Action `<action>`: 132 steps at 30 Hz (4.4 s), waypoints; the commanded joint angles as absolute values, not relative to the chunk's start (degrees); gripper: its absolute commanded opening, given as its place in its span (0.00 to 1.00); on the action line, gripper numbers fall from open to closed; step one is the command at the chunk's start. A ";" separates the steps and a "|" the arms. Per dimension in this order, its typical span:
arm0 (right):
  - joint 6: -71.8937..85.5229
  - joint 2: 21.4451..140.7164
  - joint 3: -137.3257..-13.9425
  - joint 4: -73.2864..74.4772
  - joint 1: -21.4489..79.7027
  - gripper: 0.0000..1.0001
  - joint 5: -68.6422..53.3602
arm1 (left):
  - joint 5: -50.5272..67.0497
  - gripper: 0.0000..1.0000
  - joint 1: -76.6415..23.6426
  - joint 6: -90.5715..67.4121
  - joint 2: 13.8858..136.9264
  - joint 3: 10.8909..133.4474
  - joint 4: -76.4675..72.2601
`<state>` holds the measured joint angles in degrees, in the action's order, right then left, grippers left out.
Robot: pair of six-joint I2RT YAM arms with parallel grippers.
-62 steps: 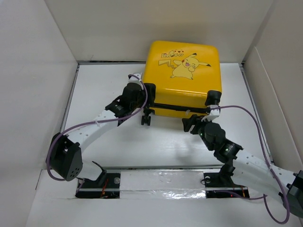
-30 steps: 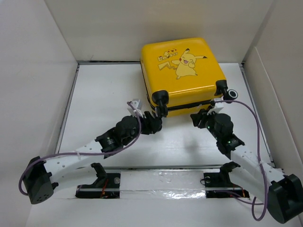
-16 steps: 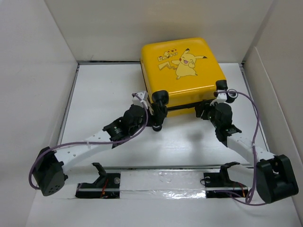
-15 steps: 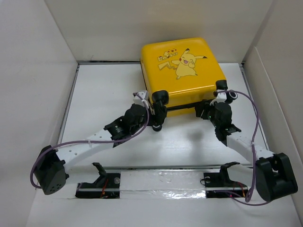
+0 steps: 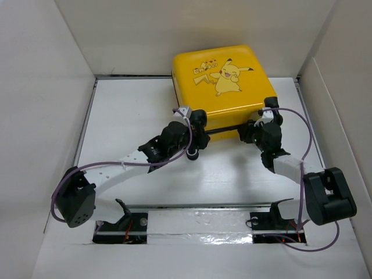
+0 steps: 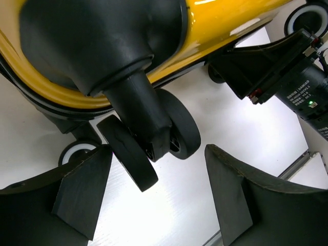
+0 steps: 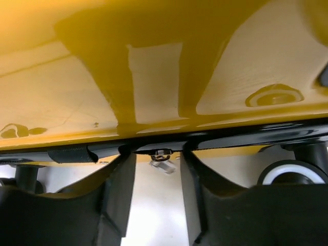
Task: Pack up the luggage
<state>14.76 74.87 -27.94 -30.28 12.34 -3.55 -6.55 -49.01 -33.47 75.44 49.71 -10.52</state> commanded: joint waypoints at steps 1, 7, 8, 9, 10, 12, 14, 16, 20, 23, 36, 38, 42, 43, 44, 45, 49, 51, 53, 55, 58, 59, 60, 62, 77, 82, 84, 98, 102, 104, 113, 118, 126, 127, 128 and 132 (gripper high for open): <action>13.36 78.48 -30.85 -39.20 11.87 0.38 -3.25 | -5.10 0.70 -48.08 -32.61 75.76 52.03 -13.53; 14.32 80.60 -28.39 -46.84 11.87 0.14 -4.13 | -4.57 0.59 -46.93 -32.61 76.29 51.77 -14.59; 14.50 80.51 -27.87 -47.28 11.87 0.12 -4.13 | -4.31 0.58 -46.32 -32.61 76.38 51.85 -14.59; 14.59 80.33 -27.60 -48.07 11.87 0.08 -4.13 | -4.05 0.56 -46.32 -32.61 76.46 51.86 -14.76; 14.68 79.98 -27.25 -48.34 11.87 0.03 -3.87 | -3.96 0.54 -45.71 -32.61 76.81 51.86 -15.29; 14.77 78.67 -26.37 -48.43 11.87 0.00 -3.34 | -3.78 0.48 -45.70 -32.78 77.08 51.77 -15.99; 14.68 77.09 -26.11 -47.55 12.39 0.00 -2.55 | -3.52 0.42 -45.09 -32.96 77.69 51.94 -17.05; 14.42 76.12 -25.75 -46.41 14.57 0.00 -1.94 | -2.82 0.30 -45.09 -33.31 78.39 52.38 -18.10; 12.14 73.83 -26.36 -41.94 18.63 0.00 2.19 | -1.59 0.16 -44.56 -33.49 78.93 53.52 -19.07; 11.60 73.39 -27.51 -39.91 22.21 0.00 1.85 | -0.79 0.10 -44.56 -33.66 78.75 54.05 -19.42; 13.27 75.06 -33.91 -36.14 50.08 0.00 8.78 | 6.23 0.00 -44.56 -34.98 77.96 57.65 -21.09; 13.44 74.45 -34.80 -32.80 51.86 0.00 13.16 | 6.15 0.00 -44.56 -34.72 77.35 57.92 -20.39; 13.36 67.36 -32.00 -25.60 45.98 0.00 12.93 | 4.05 0.00 -43.25 -34.10 75.33 56.08 -19.42; 13.45 65.85 -30.25 -24.36 44.31 0.00 12.48 | 3.87 0.00 -43.24 -34.19 74.54 54.94 -19.60; 13.27 64.18 -29.45 -23.04 40.99 0.00 12.31 | 3.61 0.00 -42.63 -34.45 74.10 54.32 -19.77; 13.27 62.77 -28.92 -19.98 39.30 0.00 12.57 | 2.47 0.00 -42.10 -34.54 73.74 53.62 -20.04; 13.45 58.10 -26.99 -14.86 30.78 0.00 11.43 | 2.11 0.00 -40.17 -35.51 71.46 50.81 -20.83; 13.89 56.61 -26.02 -14.33 26.66 0.00 9.32 | 0.54 0.00 -40.17 -35.42 70.58 50.01 -20.83; 13.97 55.47 -25.67 -13.80 25.06 0.00 9.31 | -1.04 0.00 -40.17 -35.33 69.26 48.96 -20.48; 13.97 55.02 -25.75 -12.05 23.30 0.00 10.36 | -2.89 0.00 -40.17 -35.07 68.12 48.34 -19.87; 15.81 54.41 -25.93 -8.27 20.85 0.00 13.71 | -5.62 0.00 -39.64 -35.07 66.54 47.12 -18.90; 16.17 53.97 -25.49 -8.52 20.83 0.00 12.93 | -6.15 0.00 -39.64 -35.16 66.10 46.85 -18.72; 16.52 53.18 -24.97 -8.96 20.22 0.00 13.36 | -7.02 0.00 -39.03 -35.16 65.66 46.41 -18.72; 17.13 52.47 -24.17 -9.23 19.61 0.00 13.97 | -8.17 0.00 -38.50 -35.42 63.99 45.45 -18.55; 20.31 44.66 -21.19 -6.41 12.22 0.00 12.67 | -13.71 0.00 -36.22 -35.42 60.47 42.98 -17.49; 17.40 46.22 -22.05 -7.12 11.51 0.00 6.52 | -9.85 0.00 -36.21 -35.24 60.99 42.19 -20.30; 17.49 47.46 -21.45 -10.78 13.70 0.00 4.05 | -7.57 0.00 -37.52 -34.89 61.96 42.71 -20.74; 20.83 78.29 -44.81 -27.24 58.35 0.00 4.94 | 5.88 0.00 -46.23 -37.17 69.70 52.74 -25.31; 21.27 88.30 -49.30 -35.23 61.17 0.00 3.34 | 7.56 0.00 -46.23 -37.88 66.89 51.16 -24.79; 23.19 90.60 -49.75 -38.39 61.17 0.00 3.78 | 7.91 0.00 -46.23 -38.84 65.66 49.84 -25.13; 31.37 97.21 -46.06 -57.92 61.17 0.04 -1.85 | 6.60 0.00 -46.23 -39.47 63.02 47.20 -24.44; 30.68 88.96 -36.59 -51.96 59.51 0.49 6.41 | 0.53 0.00 -43.52 -37.97 56.97 44.39 -19.35; 26.99 72.00 -29.71 -30.89 59.50 0.83 14.75 | -14.40 0.31 -40.17 -37.27 46.50 38.15 -12.40; 26.81 68.85 -29.71 -29.11 59.50 0.88 15.29 | -15.02 0.31 -40.17 -37.44 45.71 37.62 -11.70; 26.11 67.51 -29.97 -27.79 58.98 0.91 15.81 | -15.64 0.30 -40.17 -37.53 45.70 36.83 -11.34; 24.18 65.74 -34.61 -20.32 58.36 0.96 17.49 | -16.61 0.24 -38.94 -38.58 47.89 35.86 -11.25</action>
<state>26.87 66.26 -30.48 -27.55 58.87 14.59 -13.78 -39.90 -38.06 46.59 36.84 -11.88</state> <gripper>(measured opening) 0.959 0.251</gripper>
